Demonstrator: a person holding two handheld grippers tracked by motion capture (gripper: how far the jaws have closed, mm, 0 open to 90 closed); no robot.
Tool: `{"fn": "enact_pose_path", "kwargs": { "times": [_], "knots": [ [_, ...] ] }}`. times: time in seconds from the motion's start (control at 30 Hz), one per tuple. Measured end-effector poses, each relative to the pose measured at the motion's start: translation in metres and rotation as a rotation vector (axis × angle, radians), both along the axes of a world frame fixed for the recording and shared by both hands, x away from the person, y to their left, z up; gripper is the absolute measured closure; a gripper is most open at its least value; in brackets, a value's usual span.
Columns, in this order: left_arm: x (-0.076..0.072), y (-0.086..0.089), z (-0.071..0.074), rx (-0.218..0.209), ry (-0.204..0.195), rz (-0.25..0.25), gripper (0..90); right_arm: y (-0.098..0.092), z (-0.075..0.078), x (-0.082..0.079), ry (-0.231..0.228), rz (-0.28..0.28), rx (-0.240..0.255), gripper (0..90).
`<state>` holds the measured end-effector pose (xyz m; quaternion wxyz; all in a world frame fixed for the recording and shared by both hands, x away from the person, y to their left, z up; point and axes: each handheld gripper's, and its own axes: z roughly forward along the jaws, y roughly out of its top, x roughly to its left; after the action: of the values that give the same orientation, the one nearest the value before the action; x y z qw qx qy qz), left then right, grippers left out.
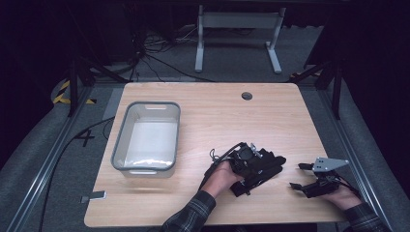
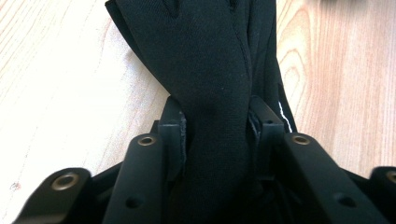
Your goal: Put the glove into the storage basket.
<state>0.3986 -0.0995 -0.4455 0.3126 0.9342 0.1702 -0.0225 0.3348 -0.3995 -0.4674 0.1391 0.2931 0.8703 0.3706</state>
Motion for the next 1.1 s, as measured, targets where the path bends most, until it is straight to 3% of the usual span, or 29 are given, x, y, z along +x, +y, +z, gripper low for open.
{"fn": "enact_pose_path", "kwargs": {
  "times": [0.4,0.77,1.1],
  "knots": [
    [0.002,0.005,0.01,-0.029,0.047,0.013,70.4,0.0,0.0,0.0,0.0,0.0,0.0,13.8],
    [0.003,0.012,0.027,-0.072,0.058,0.035,70.4,0.0,0.0,0.0,0.0,0.0,0.0,13.8],
    [0.005,0.02,0.043,-0.094,0.044,0.051,70.3,0.0,0.0,0.0,0.0,0.0,0.001,13.8]
  ]
}}
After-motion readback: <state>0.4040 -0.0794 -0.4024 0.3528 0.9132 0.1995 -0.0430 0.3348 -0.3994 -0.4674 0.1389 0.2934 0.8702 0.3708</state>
